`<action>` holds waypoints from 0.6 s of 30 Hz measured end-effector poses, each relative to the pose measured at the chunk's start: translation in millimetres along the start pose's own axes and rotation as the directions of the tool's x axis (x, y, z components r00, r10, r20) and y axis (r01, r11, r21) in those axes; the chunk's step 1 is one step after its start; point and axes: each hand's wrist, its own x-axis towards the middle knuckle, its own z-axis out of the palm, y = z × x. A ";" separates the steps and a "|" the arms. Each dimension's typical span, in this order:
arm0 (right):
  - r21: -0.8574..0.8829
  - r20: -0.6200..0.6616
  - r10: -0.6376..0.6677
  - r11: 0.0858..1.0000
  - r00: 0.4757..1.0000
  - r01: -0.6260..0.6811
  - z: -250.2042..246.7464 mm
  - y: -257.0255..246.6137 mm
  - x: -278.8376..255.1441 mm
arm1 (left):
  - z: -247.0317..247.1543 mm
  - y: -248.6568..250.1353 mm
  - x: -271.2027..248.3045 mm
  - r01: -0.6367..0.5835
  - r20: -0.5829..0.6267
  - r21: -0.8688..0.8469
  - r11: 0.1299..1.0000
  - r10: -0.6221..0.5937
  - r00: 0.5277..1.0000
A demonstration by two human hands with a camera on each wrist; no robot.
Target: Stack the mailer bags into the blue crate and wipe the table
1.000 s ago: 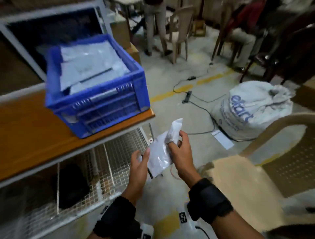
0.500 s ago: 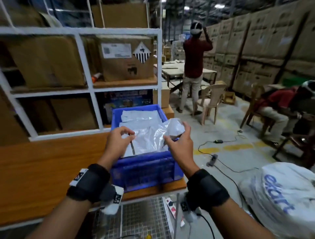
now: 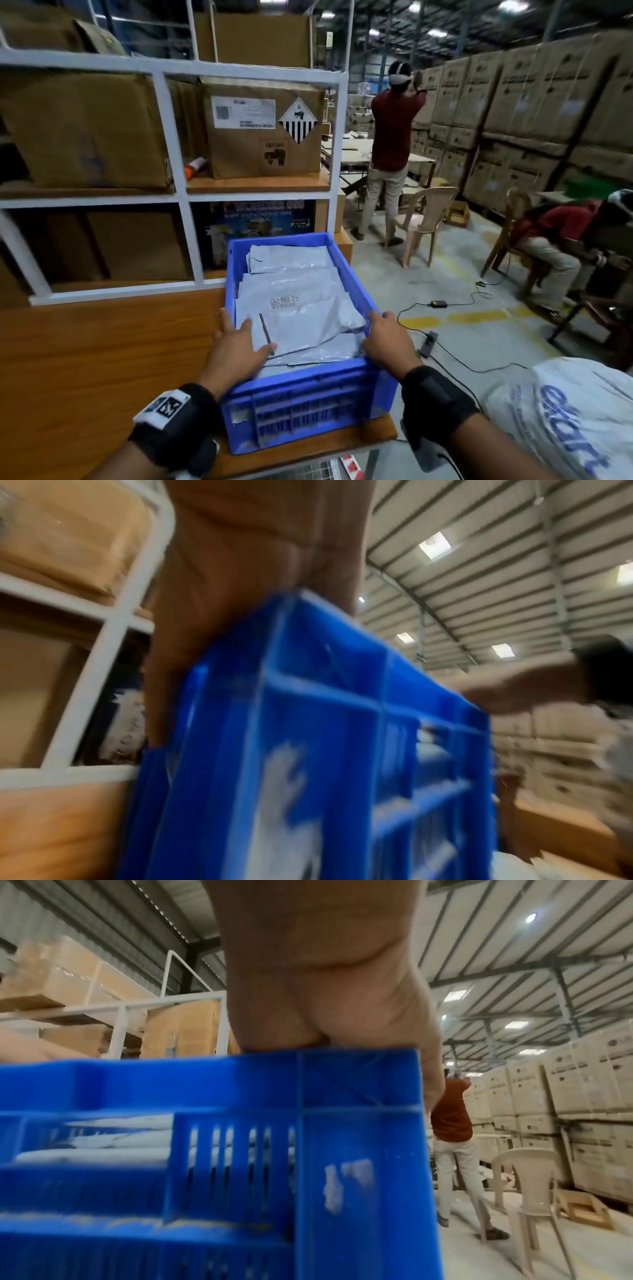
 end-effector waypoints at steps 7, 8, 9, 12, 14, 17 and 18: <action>0.045 -0.018 0.006 0.999 1.000 -0.005 3.9 9.2 -3.6 | -3.9 10.1 -9.5 -0.030 -0.025 0.001 1.000 0.030 0.999; 0.050 -0.024 0.005 0.999 1.000 -0.004 3.9 10.0 -4.0 | -4.9 12.4 -10.4 -0.027 -0.031 -0.008 1.000 0.027 0.999; 0.059 -0.036 -0.002 0.998 0.999 0.004 4.3 10.8 -3.4 | -6.4 14.8 -10.8 -0.027 -0.046 -0.018 0.999 0.026 0.999; 0.090 -0.042 0.002 0.996 0.999 0.001 3.6 12.3 -0.9 | -12.4 28.2 -13.7 -0.015 -0.073 -0.047 0.999 0.011 0.997; 0.099 -0.053 0.014 0.995 0.998 -0.008 2.6 13.2 0.1 | -14.6 35.1 -11.2 -0.025 -0.084 -0.051 0.998 0.021 0.996; 0.042 -0.073 -0.031 0.999 0.997 0.034 1.2 12.9 1.6 | -17.0 37.4 -3.4 -0.030 -0.118 -0.102 0.994 0.018 0.993; 0.009 -0.065 -0.069 0.997 0.995 0.070 0.2 13.8 -0.6 | -18.4 37.3 -4.2 -0.035 -0.136 -0.123 0.992 0.018 0.991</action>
